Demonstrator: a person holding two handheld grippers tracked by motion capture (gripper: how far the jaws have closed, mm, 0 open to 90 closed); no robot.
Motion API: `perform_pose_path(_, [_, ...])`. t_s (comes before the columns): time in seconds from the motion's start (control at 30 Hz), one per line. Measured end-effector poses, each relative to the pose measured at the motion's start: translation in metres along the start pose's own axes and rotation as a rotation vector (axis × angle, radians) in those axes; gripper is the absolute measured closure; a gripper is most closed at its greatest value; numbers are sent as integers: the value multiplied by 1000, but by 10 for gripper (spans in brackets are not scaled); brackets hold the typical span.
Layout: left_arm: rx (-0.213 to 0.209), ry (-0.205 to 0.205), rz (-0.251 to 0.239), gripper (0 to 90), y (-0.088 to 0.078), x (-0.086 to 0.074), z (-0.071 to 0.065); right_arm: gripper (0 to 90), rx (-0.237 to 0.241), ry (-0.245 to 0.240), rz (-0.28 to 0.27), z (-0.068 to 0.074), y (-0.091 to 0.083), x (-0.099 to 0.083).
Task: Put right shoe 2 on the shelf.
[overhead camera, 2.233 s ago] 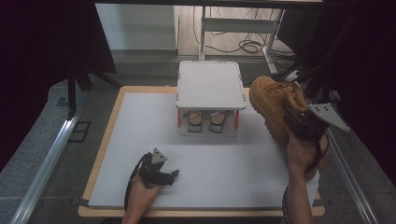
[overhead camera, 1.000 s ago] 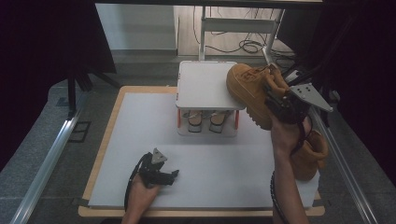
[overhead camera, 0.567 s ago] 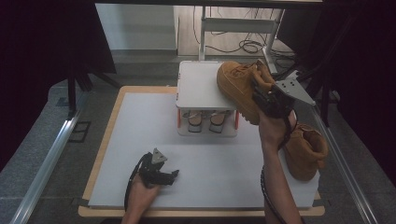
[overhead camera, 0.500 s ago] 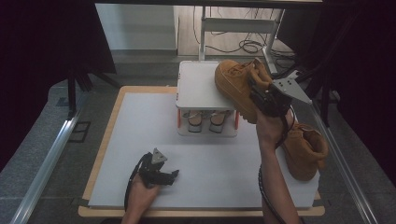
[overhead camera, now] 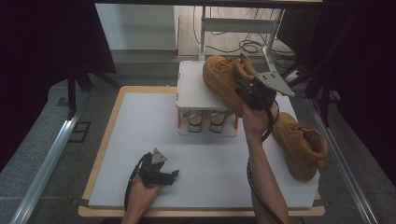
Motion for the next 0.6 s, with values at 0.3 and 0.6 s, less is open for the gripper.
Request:
perform_pose_path(0.3, [0,0,0,131,0,0,0,555,37,-6,6,19,28,2])
perform_pose_path(0.6, [1,1,-1,131,0,0,0,555,49,-5,11,33,51,-2])
Point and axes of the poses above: each handheld gripper's, and its own axes: y roughly forward along the jaws, x roughly out of its top, z roughly to its left, the point moved 4 cm from there along y, roughly forward along the jaws, and after that the axes turned 7 degrees about x, right-handed, at the moved point
